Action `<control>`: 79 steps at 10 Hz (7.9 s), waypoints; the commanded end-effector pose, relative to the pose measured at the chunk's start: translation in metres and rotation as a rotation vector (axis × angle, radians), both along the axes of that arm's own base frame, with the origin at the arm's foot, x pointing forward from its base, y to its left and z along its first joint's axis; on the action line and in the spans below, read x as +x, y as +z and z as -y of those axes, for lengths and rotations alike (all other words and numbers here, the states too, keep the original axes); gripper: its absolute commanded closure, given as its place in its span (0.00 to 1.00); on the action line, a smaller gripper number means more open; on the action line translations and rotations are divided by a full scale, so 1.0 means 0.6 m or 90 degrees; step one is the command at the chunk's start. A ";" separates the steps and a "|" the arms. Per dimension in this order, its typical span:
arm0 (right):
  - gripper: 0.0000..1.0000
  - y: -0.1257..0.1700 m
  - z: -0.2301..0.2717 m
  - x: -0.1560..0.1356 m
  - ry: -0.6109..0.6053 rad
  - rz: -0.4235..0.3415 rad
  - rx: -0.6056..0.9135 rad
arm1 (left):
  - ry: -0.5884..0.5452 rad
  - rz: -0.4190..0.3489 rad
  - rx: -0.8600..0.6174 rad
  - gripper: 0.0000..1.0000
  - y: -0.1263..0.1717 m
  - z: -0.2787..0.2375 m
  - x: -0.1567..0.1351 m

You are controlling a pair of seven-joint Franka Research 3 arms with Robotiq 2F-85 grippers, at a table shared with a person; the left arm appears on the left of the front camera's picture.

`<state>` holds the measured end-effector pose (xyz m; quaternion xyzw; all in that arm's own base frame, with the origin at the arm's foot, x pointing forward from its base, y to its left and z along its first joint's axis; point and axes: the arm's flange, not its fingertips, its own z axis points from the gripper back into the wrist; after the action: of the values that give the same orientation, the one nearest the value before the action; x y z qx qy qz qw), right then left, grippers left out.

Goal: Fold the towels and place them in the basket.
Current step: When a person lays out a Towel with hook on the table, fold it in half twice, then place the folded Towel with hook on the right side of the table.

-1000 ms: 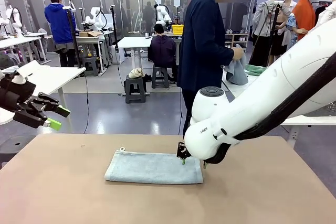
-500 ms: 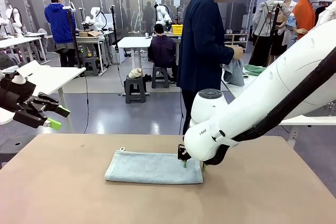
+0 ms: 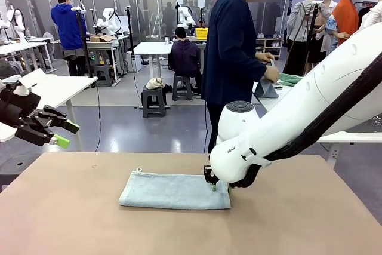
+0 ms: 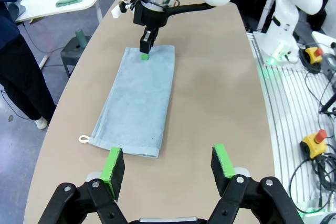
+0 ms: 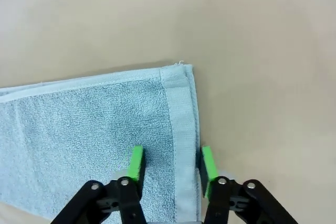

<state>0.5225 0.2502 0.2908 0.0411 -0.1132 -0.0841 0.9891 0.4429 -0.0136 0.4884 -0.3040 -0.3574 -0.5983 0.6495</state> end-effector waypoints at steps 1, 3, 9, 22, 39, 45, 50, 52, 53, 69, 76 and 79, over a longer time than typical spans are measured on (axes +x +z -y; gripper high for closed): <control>0.63 -0.005 -0.012 0.004 -0.038 0.001 -0.003 | -0.008 0.005 -0.009 0.16 0.005 -0.001 -0.002; 0.82 -0.009 -0.009 0.003 -0.037 -0.006 -0.006 | -0.008 0.005 -0.009 0.16 0.005 -0.001 -0.002; 1.00 -0.004 0.016 0.001 0.003 -0.008 0.007 | -0.008 0.005 -0.009 0.16 0.005 -0.001 -0.002; 1.00 0.153 0.017 0.006 0.114 0.032 -0.012 | -0.008 0.005 -0.009 0.16 0.005 -0.001 -0.002; 1.00 0.140 -0.315 0.003 -0.092 0.039 0.022 | -0.008 0.005 -0.009 0.16 0.005 -0.001 -0.002; 1.00 0.097 -0.352 -0.008 -0.100 0.035 0.089 | -0.008 0.005 -0.009 0.16 0.005 -0.001 -0.002; 0.76 0.079 -0.355 -0.003 -0.113 0.078 0.090 | -0.008 0.005 -0.009 0.16 0.005 -0.001 -0.002; 0.57 0.077 -0.353 -0.005 -0.117 0.072 0.095 | -0.008 0.005 -0.009 0.16 0.005 -0.001 -0.002; 0.55 0.077 -0.352 -0.007 -0.115 0.072 0.098 | -0.008 0.005 -0.009 0.16 0.005 -0.001 -0.002; 0.17 0.200 -0.122 -0.090 0.131 -0.038 0.071 | -0.008 0.005 -0.009 0.16 0.005 -0.001 -0.002; 0.17 0.217 -0.127 -0.086 0.120 -0.041 0.054 | -0.008 0.005 -0.009 0.16 0.005 -0.001 -0.002; 0.17 0.217 -0.127 -0.086 0.120 -0.041 0.054 | -0.008 0.005 -0.009 0.16 0.005 -0.001 -0.002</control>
<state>0.4721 0.3276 0.4197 0.0927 -0.0726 0.0030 0.9930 0.4429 -0.0135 0.4887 -0.3037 -0.3573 -0.5984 0.6496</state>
